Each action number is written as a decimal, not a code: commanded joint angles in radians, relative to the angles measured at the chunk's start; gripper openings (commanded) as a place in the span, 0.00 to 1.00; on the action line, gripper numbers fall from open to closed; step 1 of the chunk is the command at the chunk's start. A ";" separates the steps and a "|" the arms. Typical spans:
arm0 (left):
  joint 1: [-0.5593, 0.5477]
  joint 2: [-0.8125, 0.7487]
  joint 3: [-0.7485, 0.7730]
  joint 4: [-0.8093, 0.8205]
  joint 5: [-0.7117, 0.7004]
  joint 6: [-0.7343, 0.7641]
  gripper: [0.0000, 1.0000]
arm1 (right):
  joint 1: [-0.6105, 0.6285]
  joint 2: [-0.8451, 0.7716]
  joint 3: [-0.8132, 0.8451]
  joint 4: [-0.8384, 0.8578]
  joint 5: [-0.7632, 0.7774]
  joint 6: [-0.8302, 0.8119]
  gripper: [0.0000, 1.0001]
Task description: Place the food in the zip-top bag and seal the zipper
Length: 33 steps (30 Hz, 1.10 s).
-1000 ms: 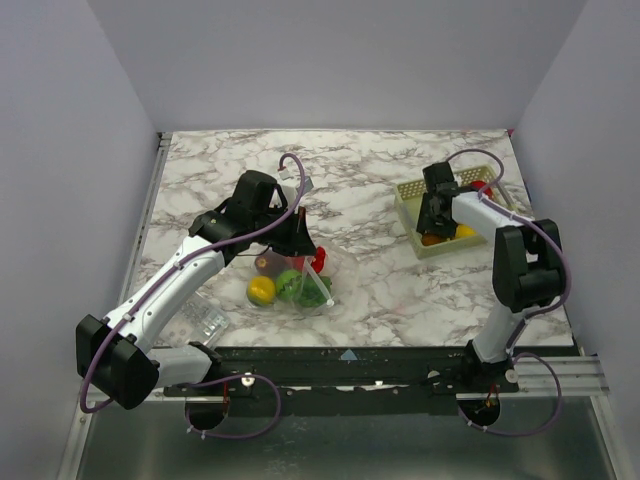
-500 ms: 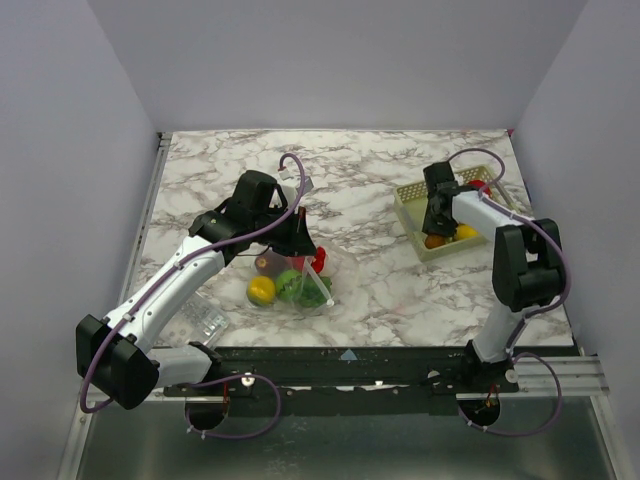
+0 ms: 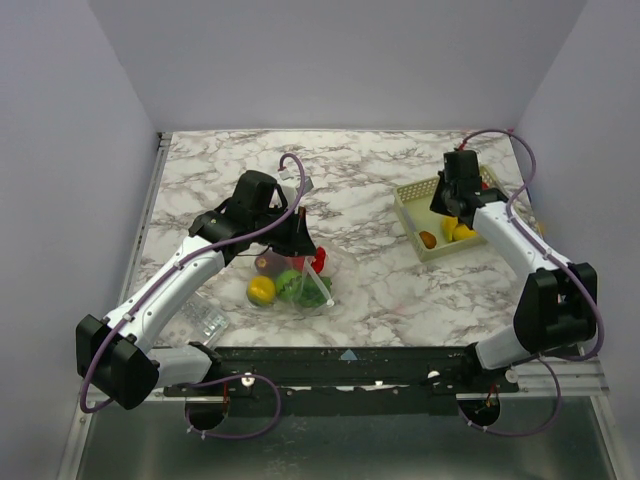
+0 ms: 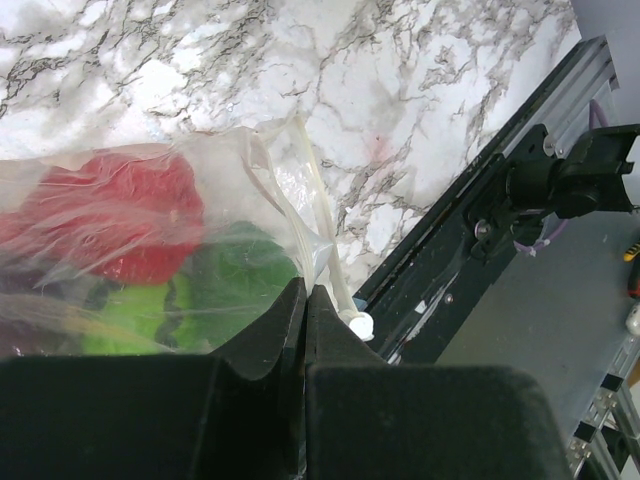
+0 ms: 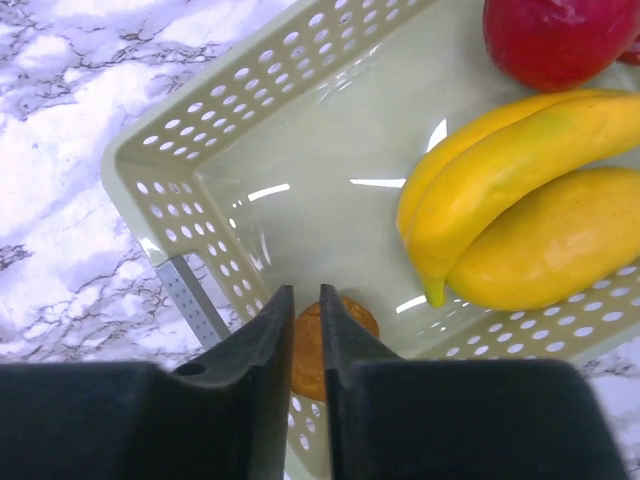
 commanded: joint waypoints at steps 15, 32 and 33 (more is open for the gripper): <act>0.004 -0.006 -0.007 0.026 0.043 -0.004 0.00 | -0.004 0.044 -0.074 -0.111 -0.095 0.003 0.51; 0.004 0.000 -0.008 0.023 0.037 -0.002 0.00 | -0.004 0.174 -0.059 -0.106 0.023 -0.004 0.66; 0.003 0.003 -0.006 0.022 0.043 -0.002 0.00 | -0.004 0.175 -0.059 -0.104 0.022 -0.007 0.69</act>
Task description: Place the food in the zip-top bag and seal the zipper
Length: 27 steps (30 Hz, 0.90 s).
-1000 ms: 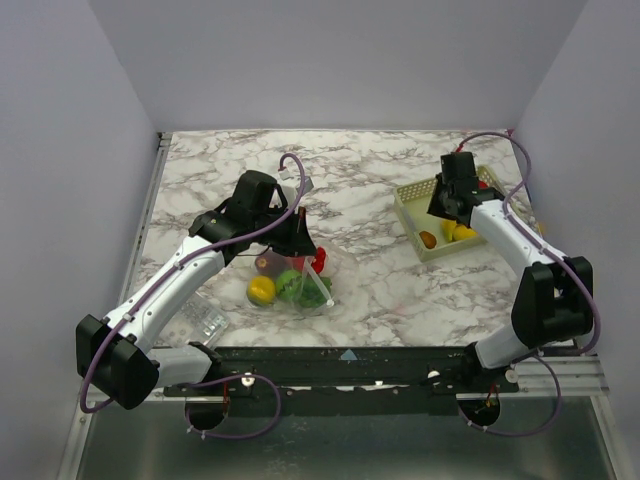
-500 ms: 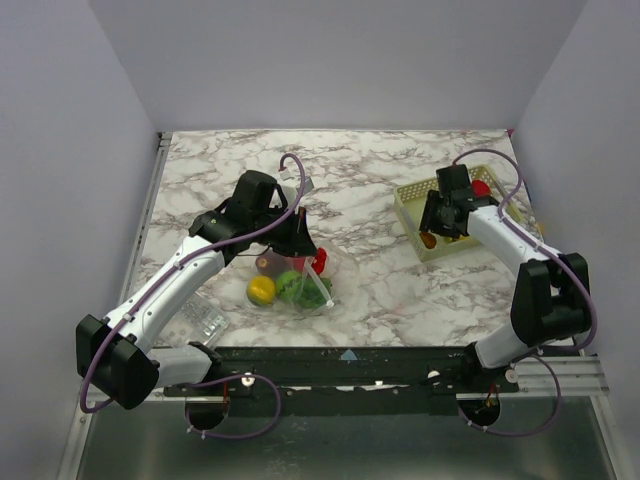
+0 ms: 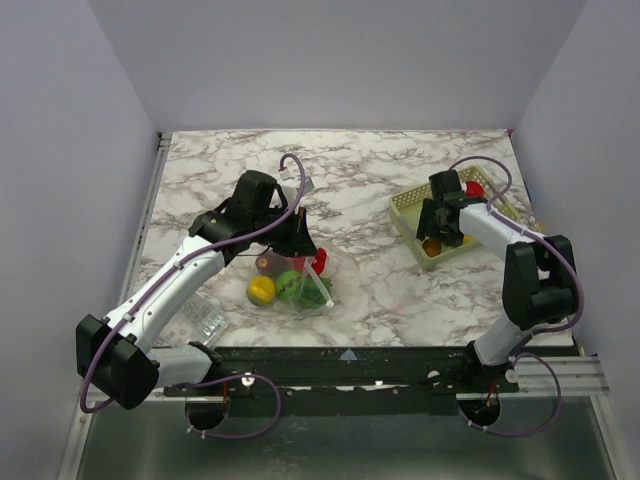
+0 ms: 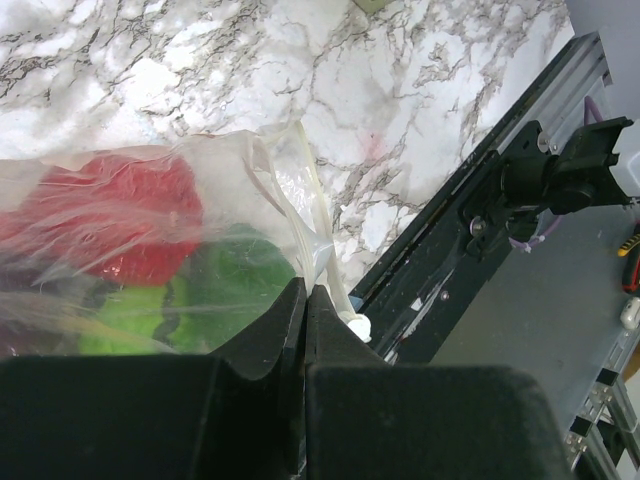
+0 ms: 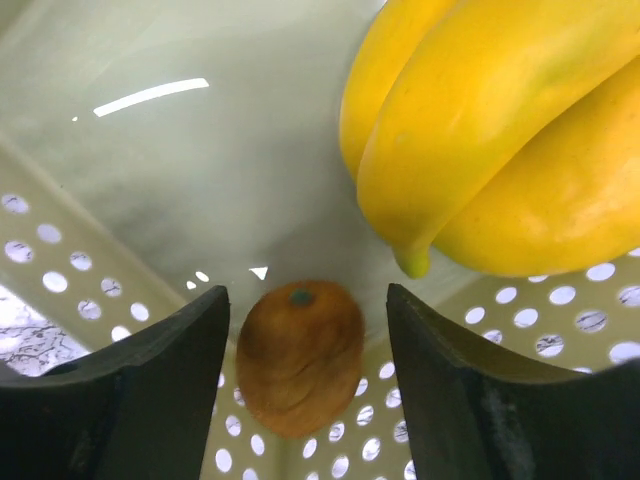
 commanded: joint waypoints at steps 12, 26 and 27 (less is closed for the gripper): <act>0.004 0.003 -0.006 0.023 0.026 -0.002 0.00 | -0.004 0.064 0.019 0.027 -0.030 -0.001 0.49; 0.003 0.000 -0.007 0.022 0.028 -0.002 0.00 | -0.004 -0.059 0.103 0.034 0.038 -0.008 0.21; 0.003 0.001 -0.008 0.022 0.029 -0.002 0.00 | -0.004 -0.065 0.107 0.031 0.038 -0.012 0.21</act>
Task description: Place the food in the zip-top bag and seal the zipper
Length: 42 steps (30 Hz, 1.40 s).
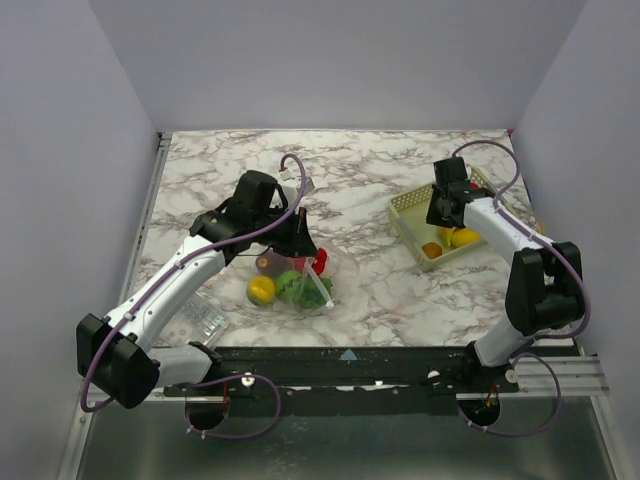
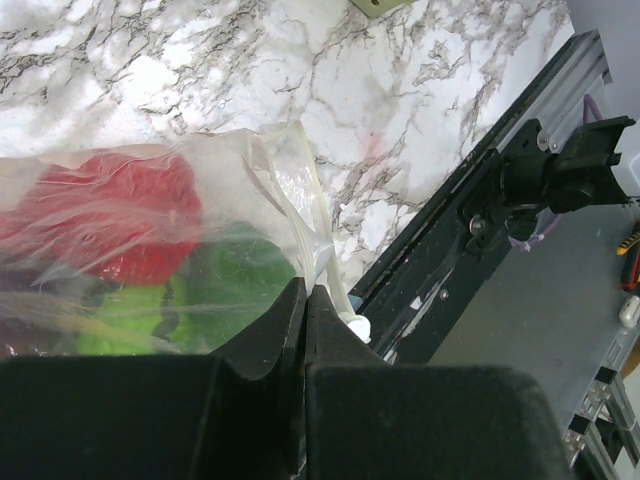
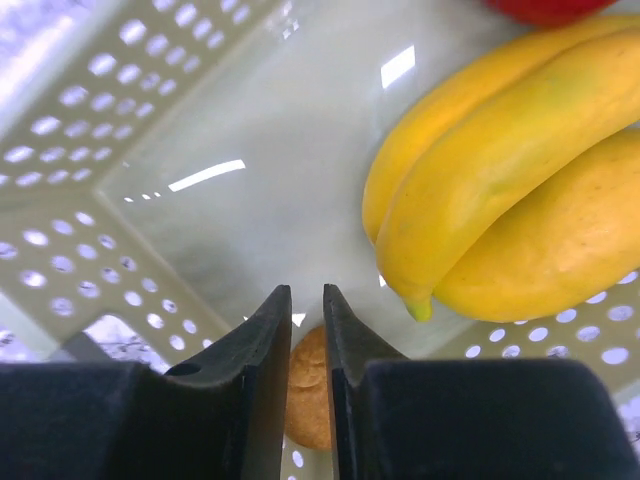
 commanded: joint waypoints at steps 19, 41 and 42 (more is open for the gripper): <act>0.000 0.005 -0.009 0.027 0.046 -0.008 0.00 | -0.004 0.050 0.117 -0.319 -0.143 -0.065 0.63; -0.006 0.000 -0.008 0.025 0.047 -0.005 0.00 | -0.004 0.201 0.148 -0.256 -0.111 -0.033 0.44; -0.006 0.000 -0.008 0.024 0.049 -0.005 0.00 | -0.004 0.185 0.148 -0.249 -0.104 -0.027 0.37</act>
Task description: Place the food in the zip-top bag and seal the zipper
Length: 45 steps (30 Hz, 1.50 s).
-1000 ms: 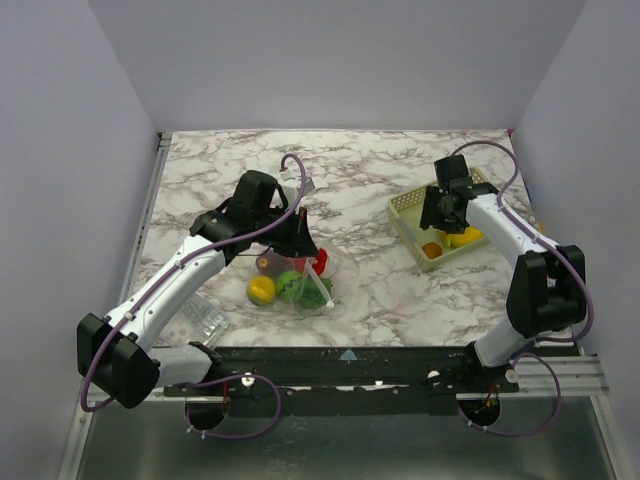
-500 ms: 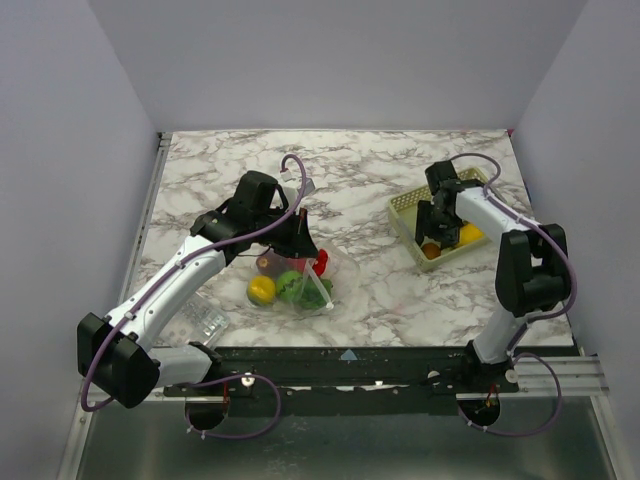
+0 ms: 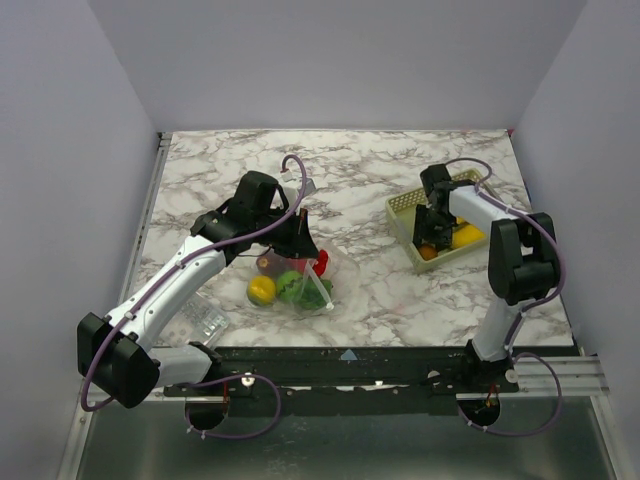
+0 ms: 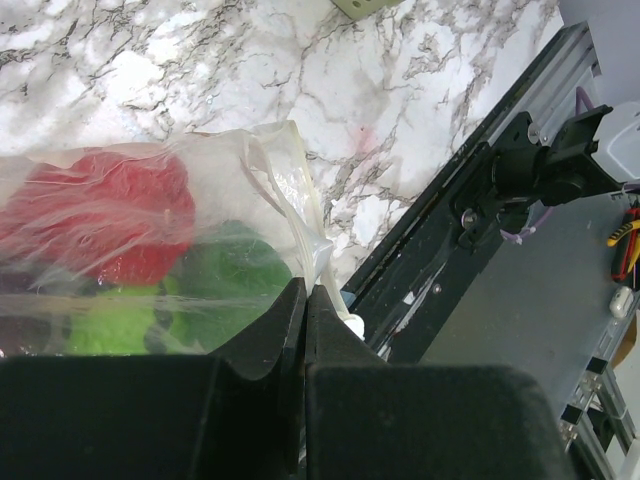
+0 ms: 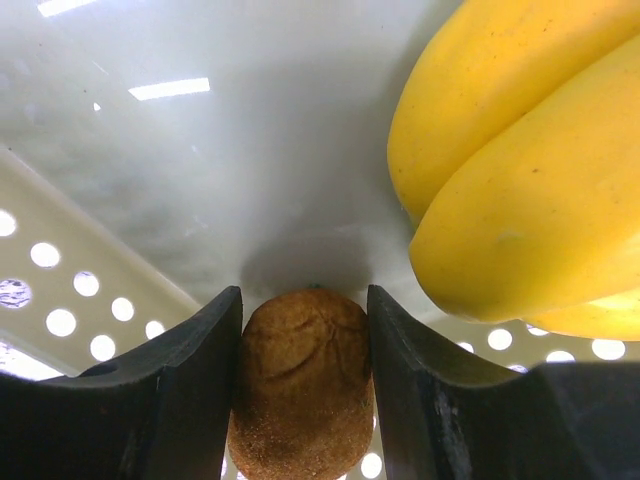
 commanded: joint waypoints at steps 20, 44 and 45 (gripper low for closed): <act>-0.002 0.004 0.000 0.026 0.025 -0.006 0.00 | 0.047 -0.720 -0.423 0.765 -0.424 0.324 0.00; 0.019 -0.024 -0.008 0.044 0.039 -0.014 0.00 | 0.717 -0.525 -0.883 1.877 -0.057 0.437 0.05; 0.021 -0.031 -0.010 0.049 0.039 -0.015 0.00 | 0.718 -0.497 -0.879 1.896 -0.050 0.439 0.08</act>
